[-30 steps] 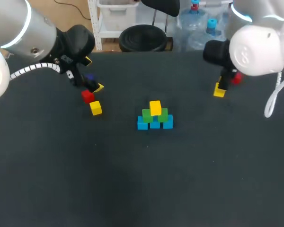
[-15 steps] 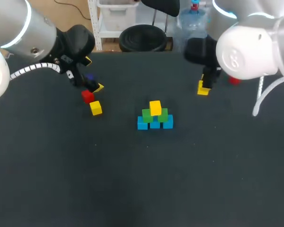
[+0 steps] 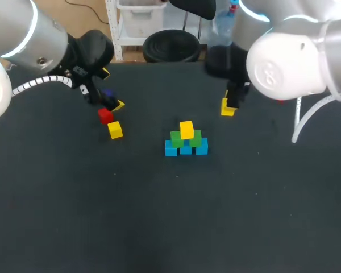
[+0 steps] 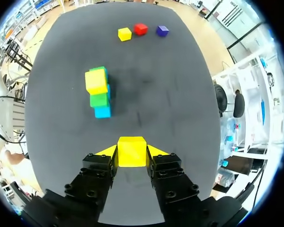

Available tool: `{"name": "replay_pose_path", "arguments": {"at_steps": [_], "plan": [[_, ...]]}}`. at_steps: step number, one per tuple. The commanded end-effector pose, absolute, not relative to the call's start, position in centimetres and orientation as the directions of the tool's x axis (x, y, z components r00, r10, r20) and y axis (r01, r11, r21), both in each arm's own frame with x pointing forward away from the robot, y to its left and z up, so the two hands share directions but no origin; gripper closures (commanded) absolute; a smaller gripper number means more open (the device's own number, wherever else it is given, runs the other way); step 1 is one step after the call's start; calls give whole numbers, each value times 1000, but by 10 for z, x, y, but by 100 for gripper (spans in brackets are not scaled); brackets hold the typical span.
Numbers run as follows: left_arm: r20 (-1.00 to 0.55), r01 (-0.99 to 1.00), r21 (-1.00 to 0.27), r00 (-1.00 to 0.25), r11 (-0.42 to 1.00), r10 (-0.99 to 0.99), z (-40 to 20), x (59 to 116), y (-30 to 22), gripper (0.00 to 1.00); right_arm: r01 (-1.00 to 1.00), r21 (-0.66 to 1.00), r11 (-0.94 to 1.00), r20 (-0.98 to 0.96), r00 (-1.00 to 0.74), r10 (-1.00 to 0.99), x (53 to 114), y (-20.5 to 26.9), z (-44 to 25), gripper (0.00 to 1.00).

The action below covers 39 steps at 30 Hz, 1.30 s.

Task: Place the blue cubes, place green cubes on the blue cubes, place the yellow cubes on the green cubes, then place the red cubes on the yellow cubes, and place purple cube on the red cubes.

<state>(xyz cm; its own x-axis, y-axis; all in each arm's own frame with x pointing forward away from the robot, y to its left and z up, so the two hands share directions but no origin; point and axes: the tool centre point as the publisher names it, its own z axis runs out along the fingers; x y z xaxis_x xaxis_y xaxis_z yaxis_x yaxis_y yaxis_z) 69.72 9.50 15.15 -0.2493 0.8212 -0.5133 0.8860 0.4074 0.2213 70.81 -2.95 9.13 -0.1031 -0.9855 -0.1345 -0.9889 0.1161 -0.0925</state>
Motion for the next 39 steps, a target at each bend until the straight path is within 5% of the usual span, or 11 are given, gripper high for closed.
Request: {"name": "replay_pose_path", "arguments": {"at_steps": [1, 39], "plan": [[-516, 888, 219, -246, 404, 821, 151, 699, 96, 0, -989, -101, 113, -133, -99, -986, 701, -21, 92, 100], [-516, 888, 219, -246, 404, 821, 151, 699, 96, 0, -998, -61, 0, -150, 9, -989, 674, 30, 83, 100]]}}
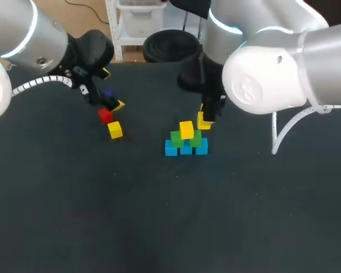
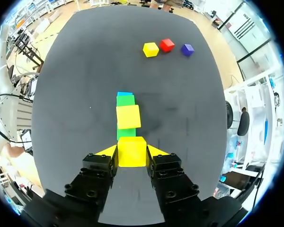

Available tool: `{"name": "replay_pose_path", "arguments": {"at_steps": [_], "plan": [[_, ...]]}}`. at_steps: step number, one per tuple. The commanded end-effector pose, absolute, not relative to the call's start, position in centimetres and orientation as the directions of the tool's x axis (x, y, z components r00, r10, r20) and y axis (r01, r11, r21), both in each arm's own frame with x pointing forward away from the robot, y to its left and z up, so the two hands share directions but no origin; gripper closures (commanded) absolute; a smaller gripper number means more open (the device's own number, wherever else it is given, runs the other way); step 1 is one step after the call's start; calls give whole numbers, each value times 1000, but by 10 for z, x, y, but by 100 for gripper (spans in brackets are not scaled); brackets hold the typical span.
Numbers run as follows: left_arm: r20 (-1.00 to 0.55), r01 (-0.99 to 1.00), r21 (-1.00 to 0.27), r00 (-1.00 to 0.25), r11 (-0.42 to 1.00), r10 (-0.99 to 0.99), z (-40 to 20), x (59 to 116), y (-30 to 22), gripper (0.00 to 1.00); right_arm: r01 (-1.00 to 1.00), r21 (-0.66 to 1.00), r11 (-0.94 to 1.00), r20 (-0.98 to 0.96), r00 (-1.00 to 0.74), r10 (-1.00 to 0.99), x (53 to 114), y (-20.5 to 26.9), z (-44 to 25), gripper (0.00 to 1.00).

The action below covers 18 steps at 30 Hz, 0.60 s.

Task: Place the blue cubes, place green cubes on the blue cubes, place the yellow cubes on the green cubes, then place the red cubes on the yellow cubes, and place purple cube on the red cubes.

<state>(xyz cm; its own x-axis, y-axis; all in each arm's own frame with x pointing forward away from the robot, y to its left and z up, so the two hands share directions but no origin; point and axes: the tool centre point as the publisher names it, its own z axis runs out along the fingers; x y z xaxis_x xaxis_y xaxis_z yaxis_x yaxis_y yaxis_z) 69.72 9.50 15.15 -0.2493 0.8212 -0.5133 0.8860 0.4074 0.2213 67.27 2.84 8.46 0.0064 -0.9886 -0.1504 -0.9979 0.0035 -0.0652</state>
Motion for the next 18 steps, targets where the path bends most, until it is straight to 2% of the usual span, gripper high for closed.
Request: {"name": "replay_pose_path", "arguments": {"at_steps": [1, 18], "plan": [[-516, 888, 219, -246, 404, 821, 151, 699, 96, 0, -998, -60, -1, -151, 10, -989, 674, 31, 82, 100], [-516, 888, 219, -246, 404, 821, 151, 699, 96, 0, -999, -34, -27, -150, 32, -988, 671, 35, 73, 100]]}}
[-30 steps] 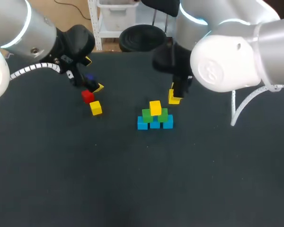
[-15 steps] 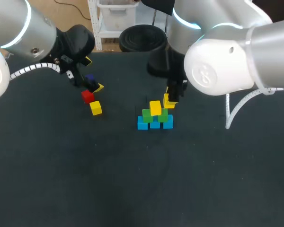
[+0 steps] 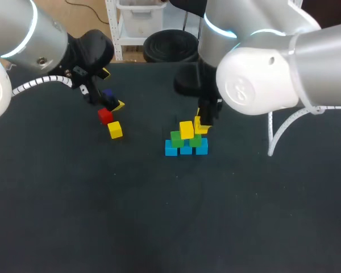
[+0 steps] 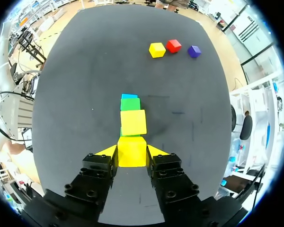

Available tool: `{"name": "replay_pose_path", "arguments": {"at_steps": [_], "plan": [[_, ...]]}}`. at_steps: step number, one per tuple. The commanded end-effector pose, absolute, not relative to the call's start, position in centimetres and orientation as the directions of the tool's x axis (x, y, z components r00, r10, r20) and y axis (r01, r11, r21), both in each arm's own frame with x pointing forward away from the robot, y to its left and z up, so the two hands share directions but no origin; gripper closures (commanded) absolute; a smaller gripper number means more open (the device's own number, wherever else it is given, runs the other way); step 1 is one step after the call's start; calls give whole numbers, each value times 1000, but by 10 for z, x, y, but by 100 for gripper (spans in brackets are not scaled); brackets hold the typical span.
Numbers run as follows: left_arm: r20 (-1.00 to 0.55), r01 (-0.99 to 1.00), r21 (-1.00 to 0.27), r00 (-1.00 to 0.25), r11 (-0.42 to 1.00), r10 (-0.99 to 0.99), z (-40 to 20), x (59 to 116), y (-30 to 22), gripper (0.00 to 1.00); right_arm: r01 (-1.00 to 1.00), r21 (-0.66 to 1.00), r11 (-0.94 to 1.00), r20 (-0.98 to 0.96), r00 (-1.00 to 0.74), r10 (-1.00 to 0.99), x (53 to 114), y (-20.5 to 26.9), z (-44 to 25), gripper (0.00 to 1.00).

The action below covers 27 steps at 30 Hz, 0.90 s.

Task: Place the blue cubes, place green cubes on the blue cubes, place the yellow cubes on the green cubes, then place the red cubes on the yellow cubes, and place purple cube on the red cubes.

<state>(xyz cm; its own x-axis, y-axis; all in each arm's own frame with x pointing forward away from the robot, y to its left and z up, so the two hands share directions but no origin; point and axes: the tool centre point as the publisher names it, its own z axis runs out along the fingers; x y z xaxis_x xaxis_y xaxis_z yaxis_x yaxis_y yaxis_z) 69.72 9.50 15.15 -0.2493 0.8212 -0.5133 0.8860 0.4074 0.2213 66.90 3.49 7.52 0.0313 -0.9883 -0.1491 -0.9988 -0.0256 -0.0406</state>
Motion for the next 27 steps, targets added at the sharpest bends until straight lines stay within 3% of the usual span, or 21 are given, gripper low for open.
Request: {"name": "replay_pose_path", "arguments": {"at_steps": [1, 27], "plan": [[-516, 888, 219, -246, 404, 821, 151, 699, 96, 0, -999, -32, -28, -150, 32, -988, 671, 36, 73, 100], [-516, 888, 219, -246, 404, 821, 151, 699, 96, 0, -999, -13, -38, -150, 39, -988, 675, 38, 64, 100]]}}
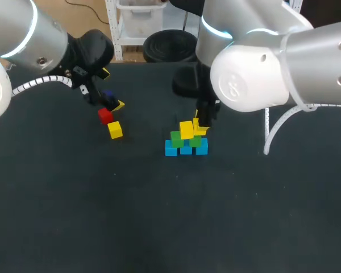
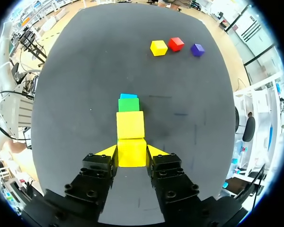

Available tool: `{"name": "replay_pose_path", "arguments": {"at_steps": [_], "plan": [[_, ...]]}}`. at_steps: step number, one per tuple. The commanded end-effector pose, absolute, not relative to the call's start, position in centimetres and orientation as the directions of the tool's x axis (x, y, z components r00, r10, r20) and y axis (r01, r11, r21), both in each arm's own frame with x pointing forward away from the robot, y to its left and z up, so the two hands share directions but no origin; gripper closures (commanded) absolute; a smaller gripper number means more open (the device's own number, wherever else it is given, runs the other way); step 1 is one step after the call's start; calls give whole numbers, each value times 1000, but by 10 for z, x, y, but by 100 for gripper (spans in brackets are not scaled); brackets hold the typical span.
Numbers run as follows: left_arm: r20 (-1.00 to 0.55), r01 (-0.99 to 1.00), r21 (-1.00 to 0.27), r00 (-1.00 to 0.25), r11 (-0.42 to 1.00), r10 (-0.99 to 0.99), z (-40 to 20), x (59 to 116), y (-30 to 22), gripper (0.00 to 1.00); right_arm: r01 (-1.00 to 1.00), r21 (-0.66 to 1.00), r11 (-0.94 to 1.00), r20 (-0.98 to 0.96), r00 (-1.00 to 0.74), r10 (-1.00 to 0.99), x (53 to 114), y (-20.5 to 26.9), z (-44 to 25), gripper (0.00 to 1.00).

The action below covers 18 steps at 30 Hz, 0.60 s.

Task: Place the blue cubes, place green cubes on the blue cubes, place the yellow cubes on the green cubes, then place the red cubes on the yellow cubes, and place purple cube on the red cubes.

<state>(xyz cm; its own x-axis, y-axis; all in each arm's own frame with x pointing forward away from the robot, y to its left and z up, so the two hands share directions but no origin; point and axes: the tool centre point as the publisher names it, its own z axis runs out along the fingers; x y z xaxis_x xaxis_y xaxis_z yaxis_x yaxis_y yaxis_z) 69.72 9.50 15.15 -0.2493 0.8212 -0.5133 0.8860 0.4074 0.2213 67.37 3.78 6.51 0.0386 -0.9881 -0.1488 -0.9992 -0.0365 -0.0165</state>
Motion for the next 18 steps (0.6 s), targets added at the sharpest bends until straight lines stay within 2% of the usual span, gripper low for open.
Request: {"name": "replay_pose_path", "arguments": {"at_steps": [1, 18], "plan": [[-516, 888, 219, -246, 404, 821, 151, 699, 96, 0, -999, -12, -38, -149, 39, -988, 675, 38, 63, 100], [-516, 888, 219, -246, 404, 821, 151, 699, 96, 0, -999, 2, -44, -147, 43, -988, 675, 39, 59, 100]]}}
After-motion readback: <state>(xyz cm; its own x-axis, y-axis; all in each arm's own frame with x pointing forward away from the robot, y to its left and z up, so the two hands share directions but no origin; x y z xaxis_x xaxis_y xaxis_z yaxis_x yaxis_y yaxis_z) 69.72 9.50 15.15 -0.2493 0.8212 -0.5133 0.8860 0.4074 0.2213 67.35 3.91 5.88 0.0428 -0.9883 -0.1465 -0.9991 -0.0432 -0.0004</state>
